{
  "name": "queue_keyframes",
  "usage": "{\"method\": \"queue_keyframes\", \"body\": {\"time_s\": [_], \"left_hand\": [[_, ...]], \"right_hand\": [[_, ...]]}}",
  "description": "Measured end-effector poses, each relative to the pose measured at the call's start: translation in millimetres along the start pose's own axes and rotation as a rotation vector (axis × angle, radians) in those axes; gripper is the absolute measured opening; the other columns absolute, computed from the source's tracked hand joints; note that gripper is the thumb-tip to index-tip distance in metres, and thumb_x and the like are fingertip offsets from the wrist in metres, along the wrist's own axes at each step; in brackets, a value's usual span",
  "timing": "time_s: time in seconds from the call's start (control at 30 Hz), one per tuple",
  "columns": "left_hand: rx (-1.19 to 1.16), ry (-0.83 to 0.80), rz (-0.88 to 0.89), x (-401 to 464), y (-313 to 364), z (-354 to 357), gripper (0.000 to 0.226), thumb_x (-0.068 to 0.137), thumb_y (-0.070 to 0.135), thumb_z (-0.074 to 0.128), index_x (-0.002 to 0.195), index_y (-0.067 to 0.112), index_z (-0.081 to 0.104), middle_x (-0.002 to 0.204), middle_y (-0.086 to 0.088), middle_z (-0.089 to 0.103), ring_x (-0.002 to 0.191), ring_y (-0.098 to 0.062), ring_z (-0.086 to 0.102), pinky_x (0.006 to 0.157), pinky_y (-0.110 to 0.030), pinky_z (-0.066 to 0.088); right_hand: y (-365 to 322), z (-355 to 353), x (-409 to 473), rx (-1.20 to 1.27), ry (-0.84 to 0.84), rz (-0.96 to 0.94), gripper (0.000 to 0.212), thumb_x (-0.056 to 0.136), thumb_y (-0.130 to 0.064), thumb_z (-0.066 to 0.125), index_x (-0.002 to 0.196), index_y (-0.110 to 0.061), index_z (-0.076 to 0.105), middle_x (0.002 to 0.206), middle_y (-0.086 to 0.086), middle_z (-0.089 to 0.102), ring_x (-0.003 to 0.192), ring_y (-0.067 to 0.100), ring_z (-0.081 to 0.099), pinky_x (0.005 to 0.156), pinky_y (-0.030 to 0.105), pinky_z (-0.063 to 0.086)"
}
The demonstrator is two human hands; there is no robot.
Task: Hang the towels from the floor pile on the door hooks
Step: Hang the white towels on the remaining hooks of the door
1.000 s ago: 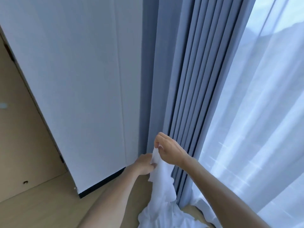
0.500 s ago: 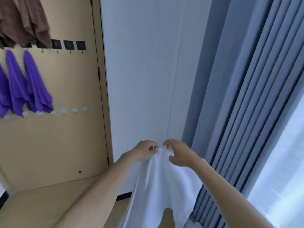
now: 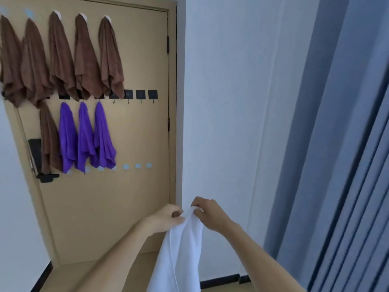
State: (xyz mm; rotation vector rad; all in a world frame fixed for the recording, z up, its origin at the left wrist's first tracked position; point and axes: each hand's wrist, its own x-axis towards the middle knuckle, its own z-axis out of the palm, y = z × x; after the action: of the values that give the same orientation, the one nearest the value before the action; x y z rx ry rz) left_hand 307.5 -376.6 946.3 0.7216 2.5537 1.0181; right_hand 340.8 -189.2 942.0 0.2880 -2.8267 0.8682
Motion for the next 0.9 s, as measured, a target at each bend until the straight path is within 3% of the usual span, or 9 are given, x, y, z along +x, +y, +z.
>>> {"method": "queue_keyframes", "body": {"time_s": [0.1, 0.3, 0.4, 0.53, 0.67, 0.77, 0.83, 0.9], "left_hand": [[0.037, -0.006, -0.047, -15.3, -27.9, -24.8, 0.015, 0.092, 0.022, 0.051, 0.09, 0.011, 0.061, 0.081, 0.003, 0.047, 0.072, -0.011, 0.041, 0.065, -0.022, 0.031], [0.08, 0.136, -0.072, -34.5, -69.2, -60.6, 0.025, 0.096, 0.024, 0.044, 0.072, 0.023, 0.047, 0.07, 0.009, 0.041, 0.064, -0.011, 0.035, 0.059, -0.024, 0.026], [0.105, 0.216, -0.041, -40.0, -81.5, -71.7, 0.025, 0.097, 0.022, 0.043, 0.073, 0.022, 0.049, 0.066, 0.01, 0.041, 0.06, -0.009, 0.034, 0.056, -0.022, 0.025], [0.114, 0.257, -0.007, -42.5, -89.3, -82.9, 0.026, 0.098, 0.021, 0.042, 0.073, 0.019, 0.05, 0.065, 0.008, 0.04, 0.059, -0.008, 0.033, 0.055, -0.022, 0.024], [0.094, 0.255, 0.021, -42.5, -88.3, -90.8, 0.028, 0.098, 0.019, 0.042, 0.072, 0.023, 0.051, 0.065, 0.009, 0.043, 0.058, -0.007, 0.036, 0.053, -0.019, 0.026], [0.09, 0.265, 0.002, -39.7, -90.5, -105.3, 0.023, 0.098, 0.02, 0.044, 0.077, 0.026, 0.054, 0.071, 0.008, 0.049, 0.062, -0.007, 0.041, 0.055, -0.019, 0.031], [0.077, 0.269, -0.033, -38.1, -100.5, -119.2, 0.017, 0.096, 0.021, 0.047, 0.081, 0.024, 0.054, 0.077, 0.007, 0.053, 0.065, -0.008, 0.045, 0.056, -0.019, 0.034], [0.122, 0.251, -0.067, -36.2, -116.5, -135.5, 0.016, 0.095, 0.019, 0.048, 0.081, 0.024, 0.053, 0.079, 0.008, 0.055, 0.068, -0.008, 0.048, 0.057, -0.02, 0.037]], "right_hand": [[-22.6, 19.5, 15.6, 0.043, -0.005, -0.019, 0.017, 0.086, -0.013, 0.04, 0.092, -0.013, 0.056, 0.086, 0.003, 0.063, 0.077, 0.021, 0.055, 0.066, 0.031, 0.044], [-66.2, 46.8, 39.1, 0.045, -0.006, -0.053, 0.01, 0.089, -0.012, 0.041, 0.086, -0.013, 0.05, 0.071, -0.006, 0.05, 0.067, 0.014, 0.045, 0.054, 0.018, 0.031], [-78.1, 58.2, 45.4, 0.027, -0.009, -0.04, 0.016, 0.09, -0.012, 0.04, 0.094, -0.005, 0.054, 0.083, 0.008, 0.057, 0.074, 0.017, 0.046, 0.057, 0.027, 0.033], [-88.5, 74.7, 50.4, -0.028, -0.045, -0.015, 0.017, 0.088, -0.014, 0.04, 0.089, -0.001, 0.051, 0.08, 0.009, 0.051, 0.076, 0.028, 0.05, 0.057, 0.03, 0.031], [-107.9, 88.7, 60.2, 0.005, -0.097, -0.026, 0.027, 0.085, -0.024, 0.048, 0.102, -0.004, 0.055, 0.098, 0.012, 0.064, 0.091, 0.028, 0.059, 0.073, 0.035, 0.047], [-119.6, 97.2, 79.5, 0.033, -0.107, -0.065, 0.039, 0.089, -0.032, 0.05, 0.093, 0.006, 0.056, 0.082, 0.022, 0.057, 0.071, 0.028, 0.047, 0.062, 0.037, 0.037], [-121.8, 100.2, 95.0, 0.044, -0.09, -0.057, 0.036, 0.093, -0.028, 0.048, 0.087, 0.007, 0.054, 0.075, 0.013, 0.048, 0.07, 0.022, 0.041, 0.062, 0.033, 0.032], [-124.9, 102.0, 111.5, 0.027, -0.091, -0.072, 0.025, 0.094, -0.025, 0.049, 0.083, -0.003, 0.05, 0.078, 0.006, 0.05, 0.073, 0.019, 0.043, 0.061, 0.03, 0.033]]}}
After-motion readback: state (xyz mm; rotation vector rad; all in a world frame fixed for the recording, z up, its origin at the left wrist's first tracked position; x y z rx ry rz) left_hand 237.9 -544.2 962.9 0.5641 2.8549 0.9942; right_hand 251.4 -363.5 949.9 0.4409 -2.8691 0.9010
